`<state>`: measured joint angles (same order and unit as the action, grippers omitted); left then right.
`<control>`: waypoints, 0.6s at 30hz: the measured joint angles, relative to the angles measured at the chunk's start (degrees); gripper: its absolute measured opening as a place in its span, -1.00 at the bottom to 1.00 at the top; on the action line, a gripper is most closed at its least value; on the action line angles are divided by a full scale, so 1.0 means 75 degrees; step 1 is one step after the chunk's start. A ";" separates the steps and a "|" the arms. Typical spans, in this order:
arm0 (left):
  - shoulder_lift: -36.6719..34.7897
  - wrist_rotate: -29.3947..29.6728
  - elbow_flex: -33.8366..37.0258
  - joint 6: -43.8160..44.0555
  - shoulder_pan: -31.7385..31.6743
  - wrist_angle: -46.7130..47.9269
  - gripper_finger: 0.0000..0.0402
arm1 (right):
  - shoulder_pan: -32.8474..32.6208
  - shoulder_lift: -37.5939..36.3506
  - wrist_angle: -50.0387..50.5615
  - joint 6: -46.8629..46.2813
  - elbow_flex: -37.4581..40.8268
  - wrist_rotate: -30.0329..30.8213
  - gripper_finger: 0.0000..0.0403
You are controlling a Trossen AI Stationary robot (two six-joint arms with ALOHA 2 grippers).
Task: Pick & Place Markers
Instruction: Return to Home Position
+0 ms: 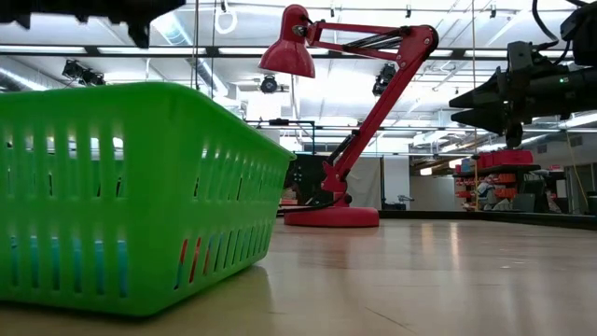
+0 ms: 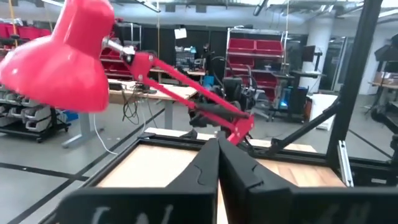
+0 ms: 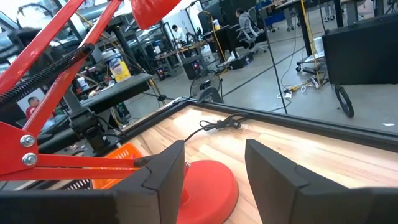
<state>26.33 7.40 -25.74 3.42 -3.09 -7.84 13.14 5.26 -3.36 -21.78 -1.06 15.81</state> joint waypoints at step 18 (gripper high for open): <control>-0.2024 0.0021 0.2753 -0.0115 0.0003 -0.1381 -0.97 | -0.0002 -0.0003 0.0000 0.0000 0.0000 -0.0003 -0.16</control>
<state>11.15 7.56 -5.09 2.56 -3.07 -18.20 13.13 5.23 -3.36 -21.78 -1.06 15.79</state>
